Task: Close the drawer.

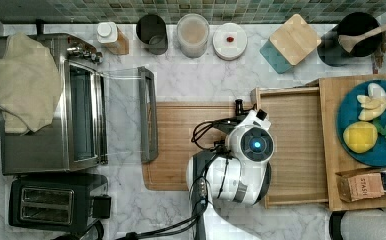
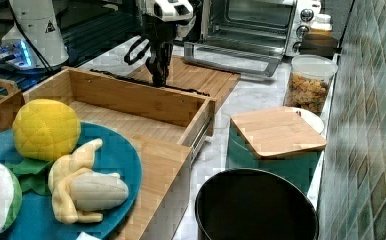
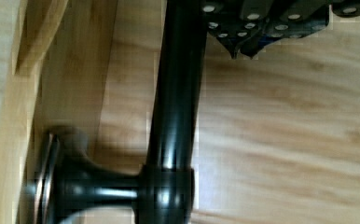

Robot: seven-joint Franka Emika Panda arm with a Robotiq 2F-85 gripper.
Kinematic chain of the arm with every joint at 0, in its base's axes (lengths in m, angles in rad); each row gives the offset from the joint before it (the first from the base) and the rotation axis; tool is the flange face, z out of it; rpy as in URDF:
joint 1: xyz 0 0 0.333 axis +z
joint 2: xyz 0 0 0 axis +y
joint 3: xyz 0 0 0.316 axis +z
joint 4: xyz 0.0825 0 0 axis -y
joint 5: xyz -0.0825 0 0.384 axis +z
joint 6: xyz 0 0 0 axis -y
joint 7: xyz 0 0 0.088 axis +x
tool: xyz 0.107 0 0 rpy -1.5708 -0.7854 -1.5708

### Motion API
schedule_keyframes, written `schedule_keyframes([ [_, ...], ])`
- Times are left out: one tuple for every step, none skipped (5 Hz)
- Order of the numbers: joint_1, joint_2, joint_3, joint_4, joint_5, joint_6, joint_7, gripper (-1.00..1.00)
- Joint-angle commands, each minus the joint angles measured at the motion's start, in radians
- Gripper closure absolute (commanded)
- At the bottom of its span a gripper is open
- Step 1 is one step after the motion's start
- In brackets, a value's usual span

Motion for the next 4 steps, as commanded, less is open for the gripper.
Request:
schedule_keyframes([
  [-0.187,0.111,-0.186,0.314,-0.007,-0.031,-0.219,1.00],
  [-0.214,0.122,-0.218,0.441,-0.078,-0.179,-0.239,1.00],
  [-0.237,0.175,-0.251,0.572,-0.089,-0.259,-0.321,1.00],
  [-0.308,0.256,-0.256,0.689,-0.011,-0.246,-0.453,1.00],
])
